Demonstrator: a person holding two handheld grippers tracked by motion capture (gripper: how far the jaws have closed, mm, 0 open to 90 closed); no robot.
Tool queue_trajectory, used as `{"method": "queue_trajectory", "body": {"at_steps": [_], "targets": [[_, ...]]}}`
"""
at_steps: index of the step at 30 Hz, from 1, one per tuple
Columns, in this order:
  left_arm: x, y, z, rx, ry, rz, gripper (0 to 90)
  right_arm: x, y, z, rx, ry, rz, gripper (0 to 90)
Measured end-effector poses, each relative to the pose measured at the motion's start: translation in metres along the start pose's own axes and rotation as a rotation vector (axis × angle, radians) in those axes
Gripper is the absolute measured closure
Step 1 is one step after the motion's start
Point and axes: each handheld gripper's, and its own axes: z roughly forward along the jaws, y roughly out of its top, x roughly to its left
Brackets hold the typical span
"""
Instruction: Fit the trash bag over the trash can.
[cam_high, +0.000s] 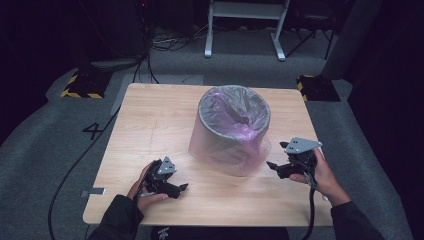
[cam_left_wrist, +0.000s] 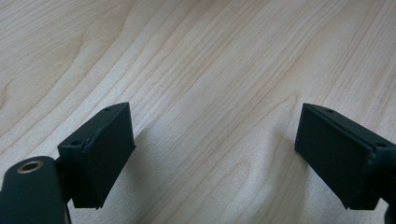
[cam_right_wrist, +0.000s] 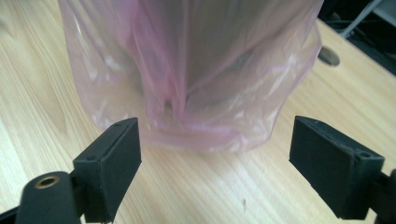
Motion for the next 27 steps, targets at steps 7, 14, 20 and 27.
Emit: {"method": "queue_trajectory", "body": {"at_steps": [7, 14, 20, 27], "targets": [[0.0, 0.0, 0.0, 0.001, 0.0, 0.001, 11.3, 0.003, -0.024, 0.009, 0.038, 0.016, 0.022, 16.6], [0.0, 0.0, 0.0, 0.001, 0.001, 0.0, 11.3, 0.006, -0.056, 0.016, 0.078, 0.032, 0.058, 16.6], [0.0, 0.0, 0.0, 0.001, 0.001, 0.0, 11.3, 0.009, -0.083, 0.018, 0.079, 0.045, 0.131, 16.5], [0.0, 0.0, 0.0, 0.0, 0.002, -0.001, 11.3, 0.014, -0.112, 0.011, 0.032, 0.066, 0.245, 16.4]]}}
